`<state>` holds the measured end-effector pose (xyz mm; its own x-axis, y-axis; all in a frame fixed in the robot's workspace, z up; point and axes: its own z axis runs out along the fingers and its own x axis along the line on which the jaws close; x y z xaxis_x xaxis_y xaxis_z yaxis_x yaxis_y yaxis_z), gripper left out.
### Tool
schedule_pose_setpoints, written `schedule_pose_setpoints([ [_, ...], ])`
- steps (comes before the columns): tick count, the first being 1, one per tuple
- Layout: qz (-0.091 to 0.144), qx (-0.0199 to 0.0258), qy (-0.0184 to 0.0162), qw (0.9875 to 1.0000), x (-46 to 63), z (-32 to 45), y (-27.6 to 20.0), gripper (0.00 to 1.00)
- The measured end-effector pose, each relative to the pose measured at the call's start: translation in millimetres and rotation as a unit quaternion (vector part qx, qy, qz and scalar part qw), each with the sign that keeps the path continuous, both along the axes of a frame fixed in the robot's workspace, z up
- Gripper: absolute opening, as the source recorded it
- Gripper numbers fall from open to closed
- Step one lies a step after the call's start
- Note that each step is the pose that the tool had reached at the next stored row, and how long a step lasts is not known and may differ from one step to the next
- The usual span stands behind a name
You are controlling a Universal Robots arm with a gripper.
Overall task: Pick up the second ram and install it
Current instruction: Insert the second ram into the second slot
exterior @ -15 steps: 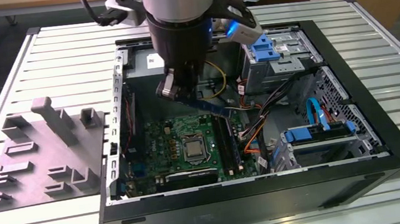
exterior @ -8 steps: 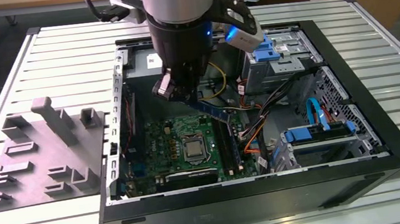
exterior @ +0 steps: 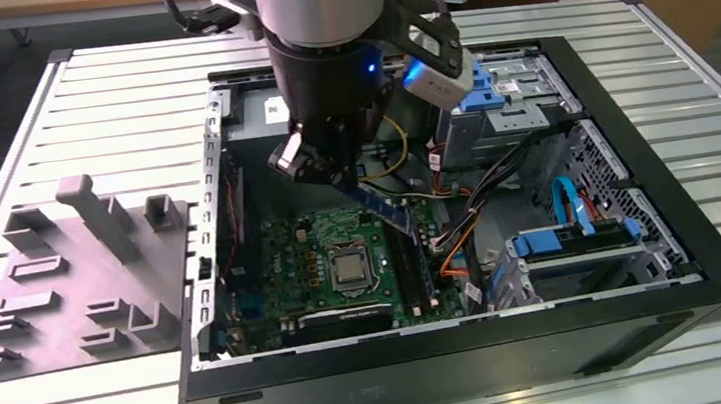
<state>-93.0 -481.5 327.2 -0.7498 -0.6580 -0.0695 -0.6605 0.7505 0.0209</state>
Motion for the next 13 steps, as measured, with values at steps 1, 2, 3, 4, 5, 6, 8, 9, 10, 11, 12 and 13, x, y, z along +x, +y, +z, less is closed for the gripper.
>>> schedule_pose_setpoints([
  [1, -0.009, 0.0000, 0.0000, 1.0000, 0.0, -0.7, 0.0, 0.14],
  [2, -0.018, -0.0001, 0.0000, 0.9998, 0.0, -1.3, 0.0, 0.14],
  [3, -0.027, -0.0001, 0.0000, 0.9996, 0.0, -2.0, 0.0, 0.14],
  [4, -0.037, 0.0000, 0.0000, 0.9993, 0.0, -2.6, 0.0, 0.14],
  [5, -0.045, 0.0000, 0.0000, 0.9990, 0.0, -3.3, 0.0, 0.14],
  [6, -0.054, -0.0001, 0.0000, 0.9985, 0.0, -3.8, 0.0, 0.14],
  [8, -0.072, -0.0001, 0.0000, 0.9974, 0.0, -5.0, 0.0, 0.14],
  [9, -0.082, 0.0000, 0.0000, 0.9966, 0.0, -5.6, 0.0, 0.14],
  [10, -0.091, 0.0000, 0.0000, 0.9958, 0.0, -6.1, 0.0, 0.14],
  [11, -0.100, 0.0000, 0.0000, 0.9950, 0.0, -6.6, 0.0, 0.14],
  [12, -0.109, -0.0001, 0.0000, 0.9940, 0.0, -7.0, 0.0, 0.14],
  [13, -0.118, -0.0001, 0.0000, 0.9930, 0.0, -7.4, 0.0, 0.14],
])
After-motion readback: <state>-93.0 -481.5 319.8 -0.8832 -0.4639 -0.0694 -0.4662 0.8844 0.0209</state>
